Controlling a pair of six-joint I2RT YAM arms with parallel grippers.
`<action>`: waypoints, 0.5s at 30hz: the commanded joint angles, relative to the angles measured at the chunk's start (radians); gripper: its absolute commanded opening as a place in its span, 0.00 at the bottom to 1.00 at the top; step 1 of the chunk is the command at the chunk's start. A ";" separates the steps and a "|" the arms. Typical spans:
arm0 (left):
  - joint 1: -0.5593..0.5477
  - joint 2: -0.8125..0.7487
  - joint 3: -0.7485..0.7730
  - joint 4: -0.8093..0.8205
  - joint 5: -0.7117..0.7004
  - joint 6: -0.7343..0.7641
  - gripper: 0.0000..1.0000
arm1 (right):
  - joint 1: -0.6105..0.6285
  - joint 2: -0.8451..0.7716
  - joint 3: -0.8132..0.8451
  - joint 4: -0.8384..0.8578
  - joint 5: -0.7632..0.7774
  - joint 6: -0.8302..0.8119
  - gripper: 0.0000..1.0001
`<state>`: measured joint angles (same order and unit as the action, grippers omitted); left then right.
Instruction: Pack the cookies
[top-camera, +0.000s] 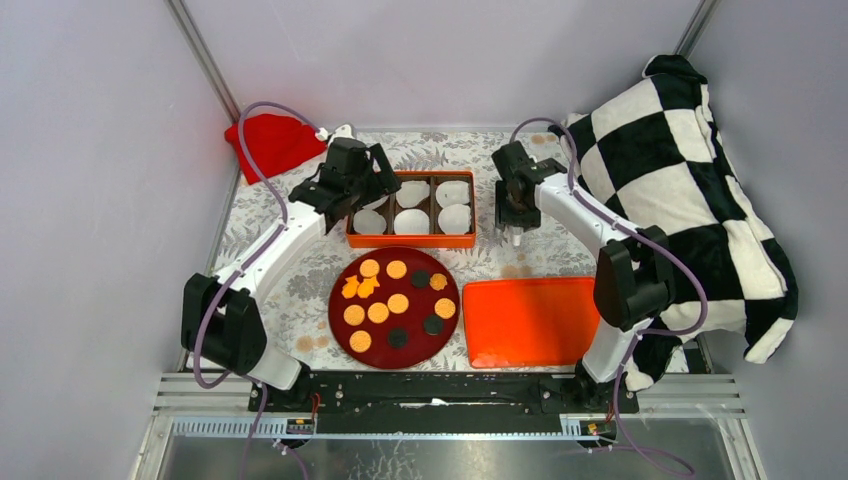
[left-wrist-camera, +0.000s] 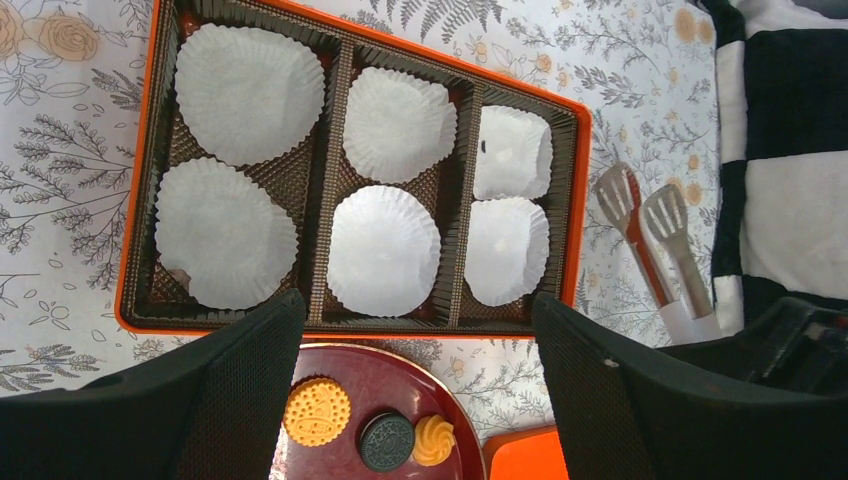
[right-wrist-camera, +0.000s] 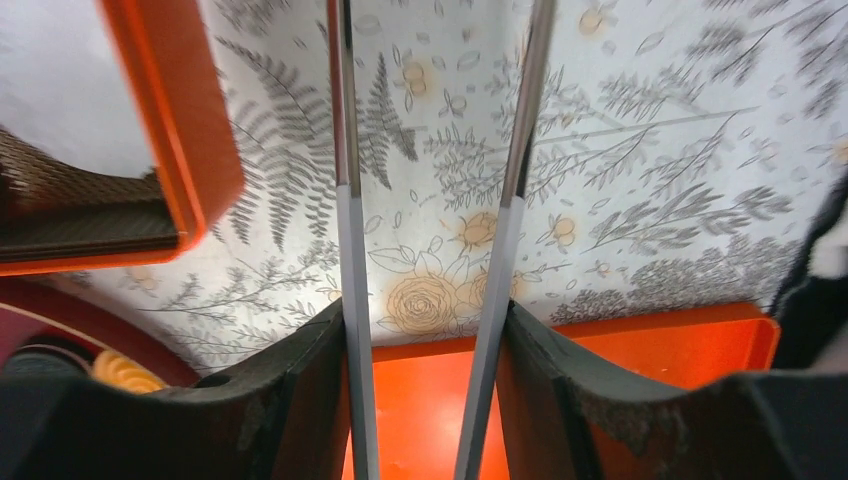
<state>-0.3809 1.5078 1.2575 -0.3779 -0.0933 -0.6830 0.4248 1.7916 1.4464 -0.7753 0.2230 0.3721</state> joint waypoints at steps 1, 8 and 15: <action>-0.004 -0.054 0.011 0.030 -0.007 0.003 0.88 | 0.013 -0.052 0.102 -0.106 0.055 -0.036 0.56; -0.005 -0.089 -0.017 0.036 -0.010 0.003 0.88 | 0.027 -0.079 0.092 -0.103 0.034 -0.044 0.52; -0.005 -0.118 -0.032 0.006 -0.089 0.004 0.88 | 0.154 -0.206 0.043 -0.072 0.046 -0.053 0.35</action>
<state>-0.3809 1.4193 1.2461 -0.3767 -0.1135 -0.6830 0.4904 1.7020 1.4837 -0.8539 0.2508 0.3359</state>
